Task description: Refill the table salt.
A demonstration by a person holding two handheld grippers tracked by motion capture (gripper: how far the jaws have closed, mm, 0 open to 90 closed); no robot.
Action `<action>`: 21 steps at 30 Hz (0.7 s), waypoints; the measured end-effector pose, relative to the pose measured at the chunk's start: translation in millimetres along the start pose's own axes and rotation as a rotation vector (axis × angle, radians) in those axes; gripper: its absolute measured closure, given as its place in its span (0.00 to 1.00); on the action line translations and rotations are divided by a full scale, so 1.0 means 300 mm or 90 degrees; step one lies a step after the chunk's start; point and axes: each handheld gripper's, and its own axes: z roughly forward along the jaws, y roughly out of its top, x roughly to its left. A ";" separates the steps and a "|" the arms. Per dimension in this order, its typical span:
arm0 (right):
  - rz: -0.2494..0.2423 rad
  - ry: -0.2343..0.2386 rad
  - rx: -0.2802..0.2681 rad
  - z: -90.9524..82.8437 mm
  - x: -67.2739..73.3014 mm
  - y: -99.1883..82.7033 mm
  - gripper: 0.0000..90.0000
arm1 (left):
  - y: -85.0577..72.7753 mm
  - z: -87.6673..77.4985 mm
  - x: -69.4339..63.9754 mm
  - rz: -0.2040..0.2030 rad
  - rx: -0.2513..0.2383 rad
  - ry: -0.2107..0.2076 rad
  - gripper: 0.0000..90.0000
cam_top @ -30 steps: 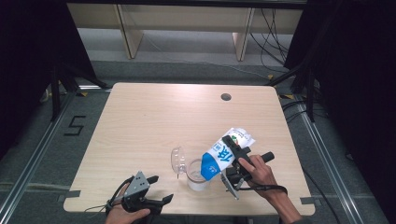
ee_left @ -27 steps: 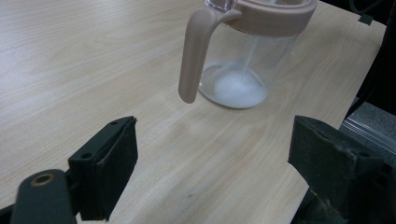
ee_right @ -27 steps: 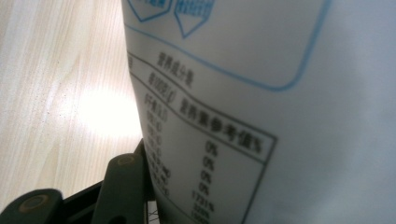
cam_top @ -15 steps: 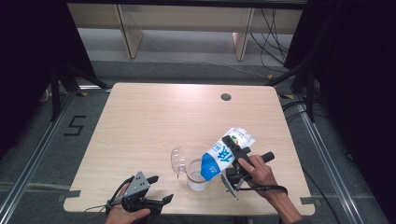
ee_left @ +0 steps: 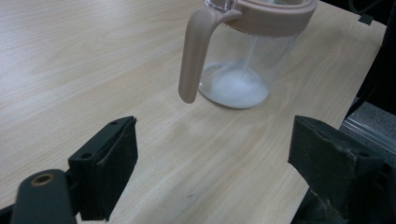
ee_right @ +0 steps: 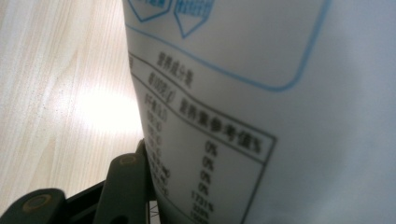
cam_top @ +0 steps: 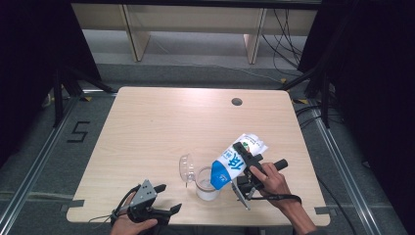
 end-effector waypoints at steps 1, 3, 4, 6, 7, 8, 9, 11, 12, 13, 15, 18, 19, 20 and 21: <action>-0.002 0.000 0.000 0.000 0.000 0.000 0.57 | 0.000 0.000 0.000 0.000 0.000 0.000 0.17; -0.006 -0.002 0.000 0.000 0.000 0.001 0.57 | 0.000 0.000 0.000 0.000 0.000 0.000 0.17; -0.008 -0.003 0.002 -0.001 -0.001 0.002 0.57 | 0.000 0.000 0.000 0.001 0.000 0.000 0.17; -0.006 -0.001 0.000 0.000 -0.002 0.001 0.58 | 0.000 0.000 0.000 0.000 0.000 0.000 0.17; -0.006 -0.001 -0.001 0.000 -0.002 0.001 0.58 | 0.000 0.000 0.000 0.000 0.000 0.000 0.17; -0.005 -0.001 0.000 0.000 -0.002 0.001 0.58 | 0.000 0.000 0.000 0.000 0.000 0.000 0.17; -0.002 0.001 0.001 0.000 -0.002 0.000 0.58 | 0.000 0.000 0.000 0.000 0.000 0.000 0.17; 0.023 0.008 0.011 -0.002 0.009 -0.002 0.58 | 0.000 0.000 0.000 0.000 0.000 0.000 0.17; 0.024 0.008 0.012 -0.002 0.009 -0.002 0.58 | 0.000 0.000 -0.001 -0.001 0.000 0.000 0.17; 0.022 0.007 0.011 -0.002 0.009 -0.002 0.58 | 0.000 0.001 -0.001 -0.003 -0.002 0.000 0.17; 0.021 0.006 0.010 -0.002 0.008 -0.002 0.58 | 0.000 0.000 0.000 0.000 0.001 -0.001 0.17; -0.009 -0.004 0.001 0.000 -0.002 0.000 0.58 | 0.000 0.000 0.000 0.001 0.000 0.000 0.17; -0.007 -0.004 0.002 -0.001 -0.002 0.000 0.58 | 0.000 0.000 0.000 0.000 0.000 0.000 0.17; -0.007 -0.004 0.002 -0.001 -0.002 0.000 0.58 | 0.000 0.000 0.000 0.000 0.000 0.000 0.17; -0.007 -0.004 0.002 -0.001 -0.002 0.000 0.58 | 0.000 0.000 0.000 0.001 0.000 0.000 0.17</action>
